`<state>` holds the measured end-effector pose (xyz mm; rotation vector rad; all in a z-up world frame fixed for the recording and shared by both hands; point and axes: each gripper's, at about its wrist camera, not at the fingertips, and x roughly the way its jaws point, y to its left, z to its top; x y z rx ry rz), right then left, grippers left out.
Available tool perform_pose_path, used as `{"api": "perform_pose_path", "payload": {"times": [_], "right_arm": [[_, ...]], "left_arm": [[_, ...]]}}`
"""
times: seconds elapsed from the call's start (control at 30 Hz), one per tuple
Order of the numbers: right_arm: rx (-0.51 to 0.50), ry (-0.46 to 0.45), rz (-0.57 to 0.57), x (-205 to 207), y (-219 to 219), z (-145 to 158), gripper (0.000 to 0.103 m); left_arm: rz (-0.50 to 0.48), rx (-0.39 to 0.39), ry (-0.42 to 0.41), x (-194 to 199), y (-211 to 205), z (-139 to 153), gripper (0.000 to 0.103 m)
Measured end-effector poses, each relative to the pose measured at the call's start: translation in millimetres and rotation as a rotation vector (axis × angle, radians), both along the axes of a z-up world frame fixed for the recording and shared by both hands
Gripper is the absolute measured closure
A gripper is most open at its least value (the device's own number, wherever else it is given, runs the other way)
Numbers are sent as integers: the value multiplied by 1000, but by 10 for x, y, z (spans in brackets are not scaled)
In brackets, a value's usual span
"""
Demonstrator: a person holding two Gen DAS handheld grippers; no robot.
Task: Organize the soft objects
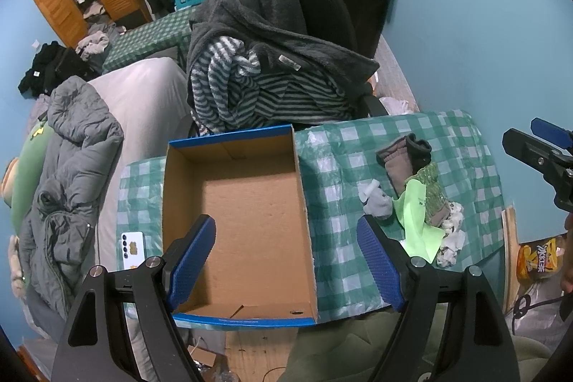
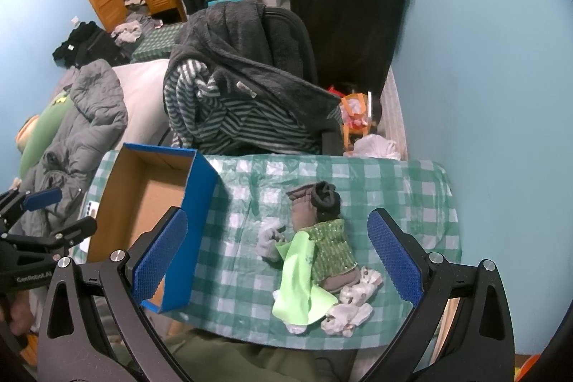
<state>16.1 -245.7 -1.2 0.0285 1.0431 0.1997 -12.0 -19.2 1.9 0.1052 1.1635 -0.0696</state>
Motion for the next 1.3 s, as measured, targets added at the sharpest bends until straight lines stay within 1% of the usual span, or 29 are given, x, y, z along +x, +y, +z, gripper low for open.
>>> {"api": "perform_pose_path", "payload": {"times": [0.23,0.47,0.5,0.7,0.8,0.9,1.1,1.3], "right_arm": [[1,2,0,5,-5,-3,3],[-1,5,-2,19,-23,-21,3],[-2,5,-4,13,-19,20,3],[-11,19,-22,23,-98,-2,3],[-19,28,-36,20,-184,-28,3],[-24,41,-45,100,-278,-91,3],[-30,63,-69,59,-480,-189,3],[-32,86,-111,83,-739,-309,3]], "left_arm": [[11,6,11,98,36,-15,21],[7,5,12,107,36,-25,21],[5,3,15,107,43,-34,21],[-16,-18,51,193,-91,-126,21],[-24,-9,63,246,-190,-182,21],[-28,-5,84,316,-268,-237,21],[-46,-1,125,409,-380,-354,21],[-68,-3,174,529,-556,-545,21]]}}
